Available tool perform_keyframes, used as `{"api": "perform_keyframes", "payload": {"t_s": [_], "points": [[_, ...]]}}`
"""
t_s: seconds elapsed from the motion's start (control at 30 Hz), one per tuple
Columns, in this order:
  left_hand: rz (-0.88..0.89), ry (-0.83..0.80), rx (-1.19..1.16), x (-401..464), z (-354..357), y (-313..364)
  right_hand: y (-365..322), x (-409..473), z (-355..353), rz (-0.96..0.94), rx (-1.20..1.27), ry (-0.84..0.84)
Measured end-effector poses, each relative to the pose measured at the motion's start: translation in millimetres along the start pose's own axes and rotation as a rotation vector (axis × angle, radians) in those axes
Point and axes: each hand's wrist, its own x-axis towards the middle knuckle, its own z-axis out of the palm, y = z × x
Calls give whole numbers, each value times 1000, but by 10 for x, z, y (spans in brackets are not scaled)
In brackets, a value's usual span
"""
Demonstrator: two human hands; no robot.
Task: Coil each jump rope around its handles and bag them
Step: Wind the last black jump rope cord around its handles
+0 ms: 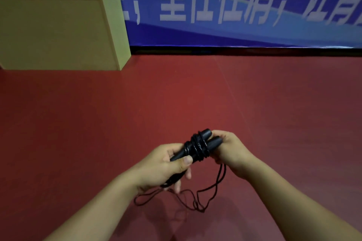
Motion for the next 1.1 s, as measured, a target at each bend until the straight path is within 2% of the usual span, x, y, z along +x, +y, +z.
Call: {"api": "perform_keyframes", "payload": {"t_s": [0.1,0.2,0.3,0.43,0.57,0.8,0.97,1.1], "points": [[14,130,-64,64,20,-37,39,-53,119,26,-28,3],[4,268,-95,93,17,-80,87,-63,222,123,13,-72],[-11,395,-118,104,-12,-124,106,-40,284,217,70,-76],[-31,563,-87,58,-104,-200,65,-80,404,216,82,-42],[-47,662,-52,-26,-188,-218,30,-112,421,176,11,-73],[-104,835,32,-22,-312,-331,50,-181,360,57,-360,-196],[-136,847,118,63,-350,-461,-7,-191,392,-154,-487,-261],[-168,757,315,166,-296,-534,-7,-167,352,-221,-480,-277]]}}
